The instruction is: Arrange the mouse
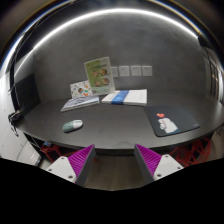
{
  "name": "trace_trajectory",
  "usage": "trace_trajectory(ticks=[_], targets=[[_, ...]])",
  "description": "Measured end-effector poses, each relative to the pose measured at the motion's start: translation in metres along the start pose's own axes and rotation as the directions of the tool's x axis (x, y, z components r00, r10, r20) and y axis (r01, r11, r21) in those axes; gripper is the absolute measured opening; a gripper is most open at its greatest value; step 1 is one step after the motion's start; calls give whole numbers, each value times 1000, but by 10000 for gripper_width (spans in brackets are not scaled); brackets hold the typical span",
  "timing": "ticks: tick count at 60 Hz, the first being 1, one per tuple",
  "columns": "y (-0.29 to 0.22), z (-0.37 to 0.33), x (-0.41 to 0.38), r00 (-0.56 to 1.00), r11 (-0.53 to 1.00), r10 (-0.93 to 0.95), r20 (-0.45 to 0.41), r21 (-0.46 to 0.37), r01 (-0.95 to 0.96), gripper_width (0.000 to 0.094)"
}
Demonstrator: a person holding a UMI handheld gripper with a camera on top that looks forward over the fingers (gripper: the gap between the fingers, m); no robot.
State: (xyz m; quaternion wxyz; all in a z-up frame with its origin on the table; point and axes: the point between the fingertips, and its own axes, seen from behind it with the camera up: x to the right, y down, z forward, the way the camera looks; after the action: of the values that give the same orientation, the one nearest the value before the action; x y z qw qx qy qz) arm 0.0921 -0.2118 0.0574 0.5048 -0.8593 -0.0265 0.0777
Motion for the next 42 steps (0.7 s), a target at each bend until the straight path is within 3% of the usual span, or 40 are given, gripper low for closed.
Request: trace_trajectory(ticks=[9, 31, 35, 42], targets=[[0, 9, -42, 998, 999, -43, 56, -2, 44, 822], [5, 132, -225, 990, 999, -35, 133, -5, 37, 818], [12, 154, -241, 993, 998, -55, 102, -25, 58, 815], [10, 184, -232, 994, 994, -101, -43, -36, 99, 824]])
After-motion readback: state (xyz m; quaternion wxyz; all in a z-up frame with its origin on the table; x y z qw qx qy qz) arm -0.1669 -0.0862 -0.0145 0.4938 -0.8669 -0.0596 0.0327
